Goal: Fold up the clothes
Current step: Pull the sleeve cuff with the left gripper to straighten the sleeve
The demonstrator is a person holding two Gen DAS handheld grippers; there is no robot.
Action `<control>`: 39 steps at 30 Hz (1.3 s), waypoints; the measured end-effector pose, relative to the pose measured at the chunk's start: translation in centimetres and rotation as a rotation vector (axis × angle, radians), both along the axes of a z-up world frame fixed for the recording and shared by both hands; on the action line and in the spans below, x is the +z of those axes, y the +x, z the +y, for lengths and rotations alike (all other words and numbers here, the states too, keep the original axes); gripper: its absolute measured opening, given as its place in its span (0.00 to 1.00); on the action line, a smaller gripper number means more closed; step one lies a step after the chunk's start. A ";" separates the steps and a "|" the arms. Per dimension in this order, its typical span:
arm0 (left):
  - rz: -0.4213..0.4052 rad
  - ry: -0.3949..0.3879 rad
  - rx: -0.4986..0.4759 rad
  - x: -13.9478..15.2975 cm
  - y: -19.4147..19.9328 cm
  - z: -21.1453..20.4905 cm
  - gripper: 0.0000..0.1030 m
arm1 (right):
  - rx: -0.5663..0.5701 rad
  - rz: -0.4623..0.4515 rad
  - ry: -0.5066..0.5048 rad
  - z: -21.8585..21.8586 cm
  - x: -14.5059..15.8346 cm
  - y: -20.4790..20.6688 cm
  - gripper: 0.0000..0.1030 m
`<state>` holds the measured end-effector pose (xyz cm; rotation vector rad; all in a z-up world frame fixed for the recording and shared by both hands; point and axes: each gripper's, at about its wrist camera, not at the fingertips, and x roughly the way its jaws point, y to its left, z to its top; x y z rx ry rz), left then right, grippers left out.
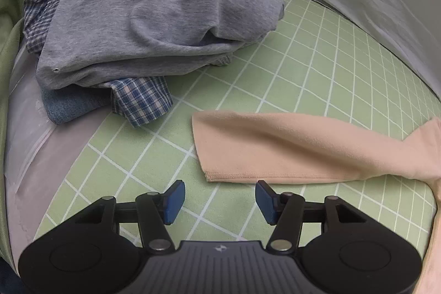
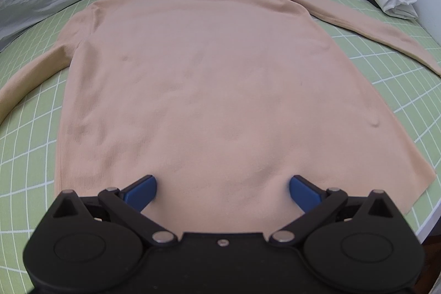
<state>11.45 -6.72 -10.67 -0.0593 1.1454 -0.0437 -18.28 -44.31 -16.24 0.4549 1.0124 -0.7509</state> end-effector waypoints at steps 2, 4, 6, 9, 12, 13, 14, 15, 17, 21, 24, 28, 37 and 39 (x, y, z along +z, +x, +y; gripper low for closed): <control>0.016 -0.008 0.013 -0.3 0.6 0.1 0.57 | -0.002 0.000 0.000 0.0 0.0 0.0 1.00; 0.028 -0.018 0.027 -0.6 1.1 0.1 0.57 | -0.008 -0.001 -0.001 0.0 0.0 0.0 1.00; 0.029 -0.037 0.040 -0.7 1.5 0.3 0.57 | -0.013 -0.001 -0.001 0.0 0.0 0.1 1.00; 0.028 -0.062 0.053 -0.8 1.9 0.4 0.57 | -0.022 0.001 0.001 0.0 0.0 0.2 1.00; 0.028 -0.067 0.050 -0.9 2.3 0.2 0.56 | -0.033 0.000 -0.001 0.0 0.0 0.3 1.00; 0.027 -0.049 0.040 -0.9 2.4 0.0 0.55 | -0.036 -0.001 -0.002 0.1 -0.1 0.3 1.00; 0.026 -0.032 0.029 -0.9 2.4 -0.2 0.45 | -0.038 -0.002 -0.003 0.1 -0.1 0.3 1.00; 0.026 -0.019 0.018 -0.8 2.4 -0.3 0.22 | -0.040 -0.003 -0.004 0.1 -0.1 0.3 1.00; 0.031 -0.020 -0.003 -0.8 2.4 -0.4 0.14 | -0.043 -0.003 -0.004 0.1 -0.1 0.3 1.00; 0.039 -0.062 0.012 -0.9 2.0 0.2 0.09 | -0.044 -0.006 -0.007 0.0 -0.1 0.3 1.00; 0.037 -0.088 0.018 -0.6 1.0 0.8 0.09 | -0.040 -0.011 -0.014 0.1 -0.1 0.1 1.00; 0.042 -0.133 0.015 0.2 -1.3 1.8 0.09 | -0.036 -0.025 -0.031 0.4 -0.2 -0.2 1.00; 0.113 -0.270 -0.003 1.4 -7.4 3.9 0.09 | -0.012 -0.048 -0.054 0.7 -0.2 -0.5 1.00; 0.121 -0.277 -0.012 1.4 -8.5 4.0 0.09 | -0.008 -0.051 -0.057 0.6 -0.3 -0.6 1.00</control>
